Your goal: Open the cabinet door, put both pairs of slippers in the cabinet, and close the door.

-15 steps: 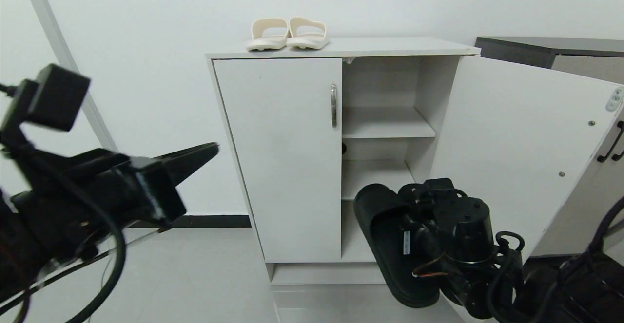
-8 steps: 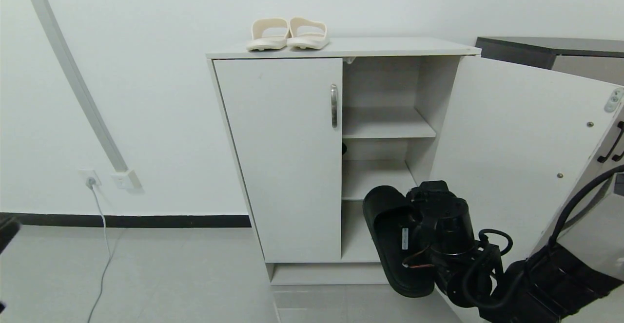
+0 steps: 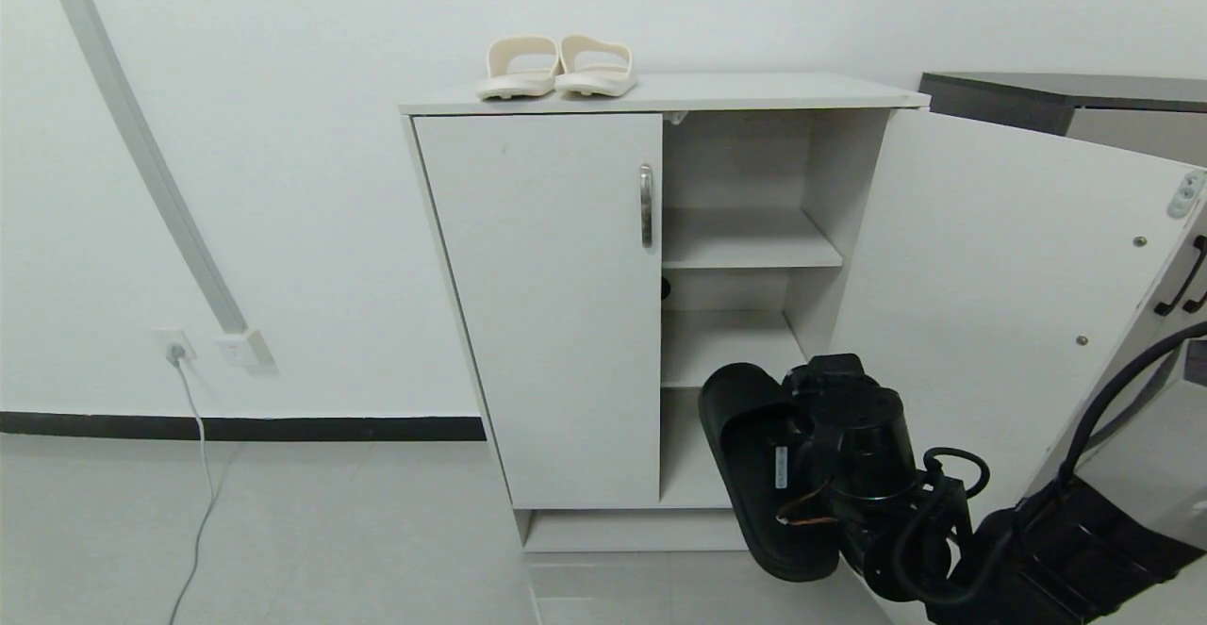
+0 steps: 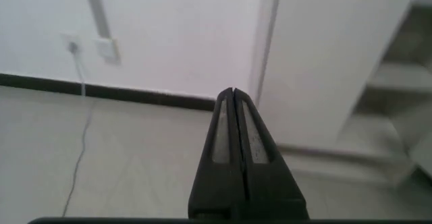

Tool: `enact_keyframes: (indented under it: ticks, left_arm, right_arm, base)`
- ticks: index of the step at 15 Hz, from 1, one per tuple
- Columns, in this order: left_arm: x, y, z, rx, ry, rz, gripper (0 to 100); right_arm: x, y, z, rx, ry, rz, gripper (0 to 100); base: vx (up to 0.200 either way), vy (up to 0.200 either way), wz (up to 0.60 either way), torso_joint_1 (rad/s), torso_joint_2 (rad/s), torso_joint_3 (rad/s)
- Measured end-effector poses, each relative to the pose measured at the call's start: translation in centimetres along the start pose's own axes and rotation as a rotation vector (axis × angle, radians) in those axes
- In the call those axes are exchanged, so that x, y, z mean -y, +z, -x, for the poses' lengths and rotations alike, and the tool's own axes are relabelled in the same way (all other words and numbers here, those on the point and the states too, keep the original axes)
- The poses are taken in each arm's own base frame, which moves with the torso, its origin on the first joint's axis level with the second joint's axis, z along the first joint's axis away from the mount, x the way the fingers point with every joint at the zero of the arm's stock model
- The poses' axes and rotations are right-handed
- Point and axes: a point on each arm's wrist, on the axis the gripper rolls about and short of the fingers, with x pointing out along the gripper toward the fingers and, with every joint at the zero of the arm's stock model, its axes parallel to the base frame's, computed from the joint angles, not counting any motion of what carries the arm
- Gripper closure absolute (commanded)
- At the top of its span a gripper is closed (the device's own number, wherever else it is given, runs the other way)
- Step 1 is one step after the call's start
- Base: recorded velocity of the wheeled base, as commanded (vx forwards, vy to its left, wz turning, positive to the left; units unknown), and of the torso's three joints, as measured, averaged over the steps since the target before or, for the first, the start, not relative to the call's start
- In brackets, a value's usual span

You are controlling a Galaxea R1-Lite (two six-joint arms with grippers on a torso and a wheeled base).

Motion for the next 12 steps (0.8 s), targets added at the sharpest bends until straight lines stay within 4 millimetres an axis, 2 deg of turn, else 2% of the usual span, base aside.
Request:
enact_keyframes:
  ticks: [3, 7, 10, 12]
  left_arm:
    - [0.2, -1.0, 0.7, 0.039, -0.153, -0.058, 100]
    - [0.2, -1.1, 0.9, 0.071, -0.17, -0.046, 100]
    - [0.2, -1.1, 0.9, 0.076, -0.169, -0.044, 100]
    - [0.2, -1.1, 0.9, 0.077, -0.169, -0.044, 100]
  right_arm:
    - [0.0, -0.1, 0.0, -0.002, 0.0, 0.002, 100]
    - [-0.4, 0.2, -0.3, 0.008, 0.006, -0.001, 100]
    - [-2.1, 1.8, -2.0, 0.068, -0.009, -0.043, 100]
    - [-3.3, 2.0, -3.7, 0.105, -0.111, -0.063, 100]
  base:
    - [0.0, 0.0, 0.0, 0.0, 0.0, 0.0]
    - [0.0, 0.0, 0.0, 0.0, 0.0, 0.0]
    - [0.0, 0.0, 0.0, 0.0, 0.0, 0.0]
    - [0.0, 0.0, 0.0, 0.0, 0.0, 0.0]
